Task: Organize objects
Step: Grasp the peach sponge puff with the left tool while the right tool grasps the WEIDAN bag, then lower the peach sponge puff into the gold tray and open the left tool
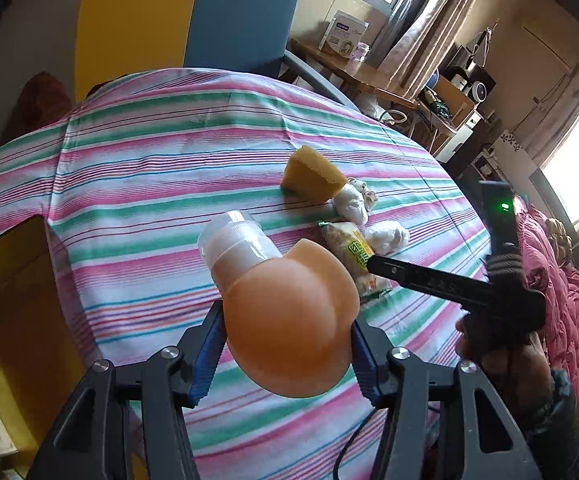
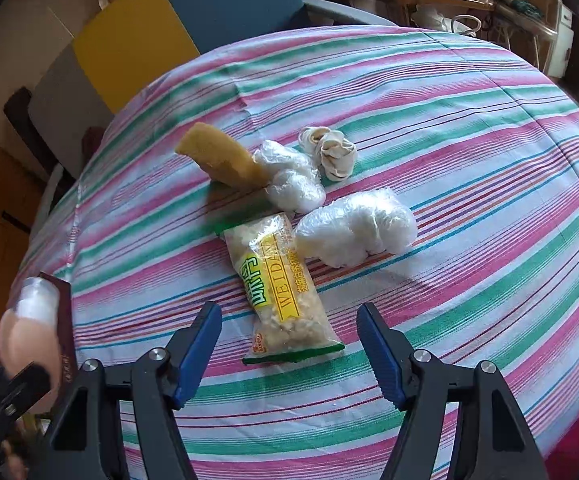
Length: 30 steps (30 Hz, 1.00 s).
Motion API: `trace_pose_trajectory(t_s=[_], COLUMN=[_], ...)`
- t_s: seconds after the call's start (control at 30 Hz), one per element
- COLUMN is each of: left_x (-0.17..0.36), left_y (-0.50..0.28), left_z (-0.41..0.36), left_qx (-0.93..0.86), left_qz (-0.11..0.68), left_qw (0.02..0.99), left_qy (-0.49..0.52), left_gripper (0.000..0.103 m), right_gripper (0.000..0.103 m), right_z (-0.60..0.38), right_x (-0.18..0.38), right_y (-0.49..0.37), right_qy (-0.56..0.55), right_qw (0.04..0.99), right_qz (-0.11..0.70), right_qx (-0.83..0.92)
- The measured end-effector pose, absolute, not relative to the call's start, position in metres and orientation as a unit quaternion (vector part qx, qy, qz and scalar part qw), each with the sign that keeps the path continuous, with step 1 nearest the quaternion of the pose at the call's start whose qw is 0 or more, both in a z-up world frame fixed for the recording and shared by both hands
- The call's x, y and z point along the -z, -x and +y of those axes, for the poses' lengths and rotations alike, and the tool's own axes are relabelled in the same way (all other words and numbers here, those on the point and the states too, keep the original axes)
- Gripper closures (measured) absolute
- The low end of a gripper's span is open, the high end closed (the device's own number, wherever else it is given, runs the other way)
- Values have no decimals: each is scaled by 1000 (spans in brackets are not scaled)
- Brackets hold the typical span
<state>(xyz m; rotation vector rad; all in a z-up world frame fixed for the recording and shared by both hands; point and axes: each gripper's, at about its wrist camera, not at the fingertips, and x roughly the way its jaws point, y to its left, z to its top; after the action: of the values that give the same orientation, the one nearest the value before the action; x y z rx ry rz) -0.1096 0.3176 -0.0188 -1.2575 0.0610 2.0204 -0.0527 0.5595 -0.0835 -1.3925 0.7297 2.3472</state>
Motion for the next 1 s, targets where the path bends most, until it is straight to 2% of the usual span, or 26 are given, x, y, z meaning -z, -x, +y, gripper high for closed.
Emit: trace_pose_trajectory(t_s=[0.2,0.3,0.33,0.37,0.57,1.0], left_x=[2,1,1,2,19,74], left_y=[103,112,117,124,160,196], left_z=[242,194,179,162,117,141], left_qx=[-803,-820,-825,-829,-839,-812], left_qz=[21,29,33,35,49,111], left_qw=[347,305,289,271,207,173], left_qy=[484,484,485,488,501,546], left_gripper=[46,45,46,46,46,46], right_gripper=[35,49,61,63,64,65], right_z=[549,547,546,546,537,526], right_x=[94,99,100,100,100,97], right_y=[72,78,81,80,80,78], right_qy=[514,523,526,527,530,531], right_qw=[165,167,165,165,161,152], right_qz=[193,174,170,166,137,117], right_qx=[-819,-817,-817,-817,-821,-826])
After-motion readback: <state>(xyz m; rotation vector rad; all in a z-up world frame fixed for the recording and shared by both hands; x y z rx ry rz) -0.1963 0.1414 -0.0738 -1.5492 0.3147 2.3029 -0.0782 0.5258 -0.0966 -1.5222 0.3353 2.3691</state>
